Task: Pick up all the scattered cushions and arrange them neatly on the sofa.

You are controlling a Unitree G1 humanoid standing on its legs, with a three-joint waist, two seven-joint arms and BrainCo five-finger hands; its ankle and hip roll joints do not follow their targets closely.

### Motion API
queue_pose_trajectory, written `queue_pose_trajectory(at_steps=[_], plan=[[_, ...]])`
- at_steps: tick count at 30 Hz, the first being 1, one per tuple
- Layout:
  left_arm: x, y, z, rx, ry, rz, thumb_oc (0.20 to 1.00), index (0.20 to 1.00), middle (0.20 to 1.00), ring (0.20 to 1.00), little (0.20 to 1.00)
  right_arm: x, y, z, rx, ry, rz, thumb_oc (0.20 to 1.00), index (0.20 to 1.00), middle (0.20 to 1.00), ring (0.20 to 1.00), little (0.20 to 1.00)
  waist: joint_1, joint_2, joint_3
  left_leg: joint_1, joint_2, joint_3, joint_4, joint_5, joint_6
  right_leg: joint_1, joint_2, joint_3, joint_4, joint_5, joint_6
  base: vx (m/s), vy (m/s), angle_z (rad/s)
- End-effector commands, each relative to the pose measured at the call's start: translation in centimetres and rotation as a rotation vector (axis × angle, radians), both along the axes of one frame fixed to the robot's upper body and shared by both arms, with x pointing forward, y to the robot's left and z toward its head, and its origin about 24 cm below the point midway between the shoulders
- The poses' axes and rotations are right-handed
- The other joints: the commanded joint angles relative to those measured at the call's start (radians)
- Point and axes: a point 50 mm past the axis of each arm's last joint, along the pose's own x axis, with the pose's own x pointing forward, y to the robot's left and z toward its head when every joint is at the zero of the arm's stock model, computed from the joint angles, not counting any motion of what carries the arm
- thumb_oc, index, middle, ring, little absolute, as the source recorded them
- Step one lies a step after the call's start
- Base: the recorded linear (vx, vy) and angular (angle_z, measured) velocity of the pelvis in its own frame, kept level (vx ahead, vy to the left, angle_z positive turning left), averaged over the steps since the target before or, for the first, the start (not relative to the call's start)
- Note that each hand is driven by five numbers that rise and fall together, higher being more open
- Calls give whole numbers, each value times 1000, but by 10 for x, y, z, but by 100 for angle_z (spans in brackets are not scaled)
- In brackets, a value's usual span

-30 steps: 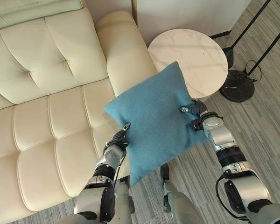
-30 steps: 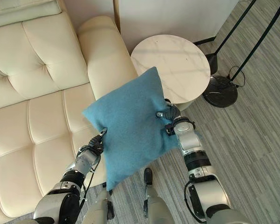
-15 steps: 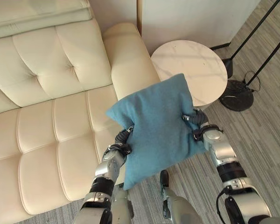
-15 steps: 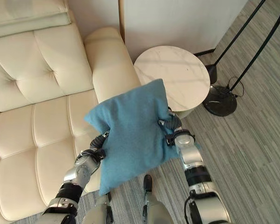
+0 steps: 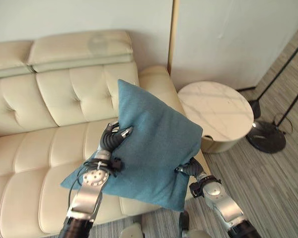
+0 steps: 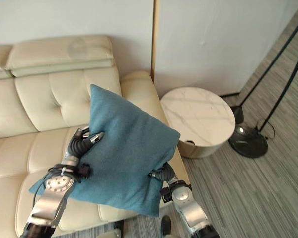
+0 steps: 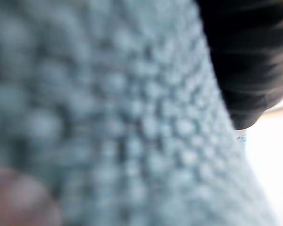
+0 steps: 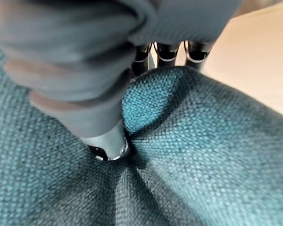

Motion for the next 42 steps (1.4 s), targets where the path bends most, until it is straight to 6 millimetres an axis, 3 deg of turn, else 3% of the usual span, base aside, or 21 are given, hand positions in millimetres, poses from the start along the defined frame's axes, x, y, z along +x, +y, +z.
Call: queue_pose_trajectory(at_steps=[1, 4, 5, 6, 9, 11, 14, 15, 18, 21, 22, 24, 25, 28, 29, 30, 31, 35, 36, 41, 42], plan=[[0, -54, 16, -125, -135, -197, 200, 200, 200, 200, 200, 9, 93, 103, 405, -456, 266, 200, 200, 200, 200, 200, 15, -37, -34, 124, -28, -16, 1, -121, 1, 69, -13, -37, 1, -105, -4, 52, 74, 17], [-3, -58, 14, -178, -126, -193, 200, 200, 200, 200, 200, 11, 91, 100, 402, -456, 234, 200, 200, 200, 200, 200, 43, -27, -18, 117, -30, -41, 1, -108, 13, 52, -17, -53, 102, -134, 18, -47, 73, 27], [2, -63, 16, -192, -128, -213, 200, 200, 200, 200, 200, 14, 84, 102, 387, -478, 203, 200, 200, 200, 200, 200, 57, -16, -11, 91, -23, -77, 1, -93, 15, -1, -5, -7, 194, -180, 43, -100, 11, 41], [2, -63, 16, -193, -129, -215, 200, 200, 200, 200, 200, 14, 84, 103, 385, -479, 202, 200, 200, 200, 200, 200, 58, -17, -16, 84, -24, -77, 1, -92, 15, -14, -6, -7, 208, -187, 43, -107, -22, 43], [12, -73, 21, -193, -133, -265, 200, 200, 200, 200, 200, 19, 72, 112, 362, -534, 153, 200, 200, 200, 200, 200, 55, -7, -33, 37, -19, -143, 1, -74, 14, -54, 36, 208, 315, -243, 72, -72, -65, 43], [14, -75, 23, -201, -131, -271, 200, 200, 200, 200, 200, 20, 68, 115, 366, -548, 131, 200, 200, 200, 200, 200, 54, -14, -53, 26, -25, -180, 1, -64, 7, -15, 49, 297, 327, -260, 70, 1, -114, 89], [13, -67, 24, -206, -130, -235, 200, 200, 200, 200, 200, 20, 69, 127, 394, -583, 128, 200, 200, 200, 200, 200, 57, -35, -74, 34, -29, -239, 1, -46, -14, 83, 62, 387, 274, -271, 37, -36, -255, 100], [13, -66, 24, -205, -129, -234, 200, 200, 200, 200, 200, 19, 69, 127, 395, -582, 128, 200, 200, 200, 200, 200, 54, -35, -71, 37, -30, -241, 1, -47, -14, 90, 61, 385, 269, -269, 36, -119, -243, 84], [8, -57, 27, -174, -156, -189, 200, 200, 200, 200, 200, 19, 72, 130, 423, -584, 123, 200, 200, 200, 200, 200, 72, -50, -75, 8, -11, -278, 9, -20, -47, 157, 59, 330, 138, -297, -30, -166, -312, 25], [3, -55, 33, -177, -194, -155, 200, 200, 200, 200, 200, 18, 71, 134, 446, -597, 119, 200, 200, 200, 200, 200, 62, -42, -59, -85, 40, -318, 4, 42, -106, 160, 98, 273, 51, -267, -78, -384, -424, 56], [1, -55, 35, -186, -216, -142, 200, 200, 200, 200, 200, 17, 71, 138, 465, -613, 126, 200, 200, 200, 200, 200, 55, -39, -44, -143, 60, -289, 1, 53, -126, 145, 107, 253, 45, -252, -92, -585, -309, 90], [-5, -56, 47, -216, -295, -130, 200, 200, 200, 200, 200, 16, 70, 146, 463, -656, 139, 200, 200, 200, 200, 200, 41, -43, -41, -121, 69, -81, 19, -20, -103, 86, 96, 191, 22, -189, -117, -616, -241, 87], [-5, -56, 47, -216, -295, -131, 200, 200, 200, 200, 200, 16, 70, 146, 463, -656, 139, 200, 200, 200, 200, 200, 41, -42, -41, -122, 69, -82, 18, -16, -102, 84, 96, 191, 20, -185, -116, -345, -103, 74], [-10, -56, 60, -217, -368, -147, 200, 200, 200, 200, 200, 8, 65, 154, 478, -713, 140, 200, 200, 200, 200, 200, 23, -46, -43, -25, 37, 29, 99, -108, -74, 55, 71, 106, 1, -143, -110, -267, -104, 56], [-13, -55, 66, -219, -411, -146, 200, 200, 200, 200, 200, 4, 62, 162, 480, -766, 141, 200, 200, 200, 200, 200, 8, -47, -49, 64, 7, 84, 153, -209, -58, 42, 59, 50, 1, -131, -102, -229, -109, 134], [-13, -55, 66, -219, -411, -146, 200, 200, 200, 200, 200, 4, 62, 162, 480, -766, 141, 200, 200, 200, 200, 200, 6, -47, -48, 63, 6, 82, 155, -207, -57, 43, 59, 48, 1, -129, -102, -282, -124, 165], [-14, -57, 69, -227, -429, -156, 200, 200, 200, 200, 200, 2, 62, 166, 484, -792, 139, 200, 200, 200, 200, 200, -11, -45, -54, 137, -21, 121, 196, -287, -43, 37, 48, -8, 1, -118, -96, -126, -47, 103], [-12, -57, 69, -236, -436, -141, 200, 200, 200, 200, 200, 3, 63, 166, 495, -790, 130, 200, 200, 200, 200, 200, -20, -37, -65, 195, -34, 130, 199, -338, -40, 35, 48, -51, 1, -120, -90, -99, -7, 68], [-8, -62, 67, -256, -435, -148, 200, 200, 200, 200, 200, 3, 62, 165, 518, -777, 110, 200, 200, 200, 200, 200, -40, -21, -82, 265, -26, 177, 149, -357, -39, 39, 49, -121, 1, -120, -81, -139, 60, 76], [-5, -67, 69, -263, -437, -168, 200, 200, 200, 200, 200, 4, 58, 166, 518, -783, 97, 200, 200, 200, 200, 200, -53, -11, -87, 296, -8, 214, 83, -323, -50, 48, 50, -169, 1, -121, -73, -67, 58, 84], [-2, -70, 69, -263, -436, -180, 200, 200, 200, 200, 200, 4, 56, 168, 522, -785, 91, 200, 200, 200, 200, 200, -59, -10, -91, 309, 8, 245, 19, -289, -56, 52, 46, -207, 1, -113, -69, -97, 166, 36]])
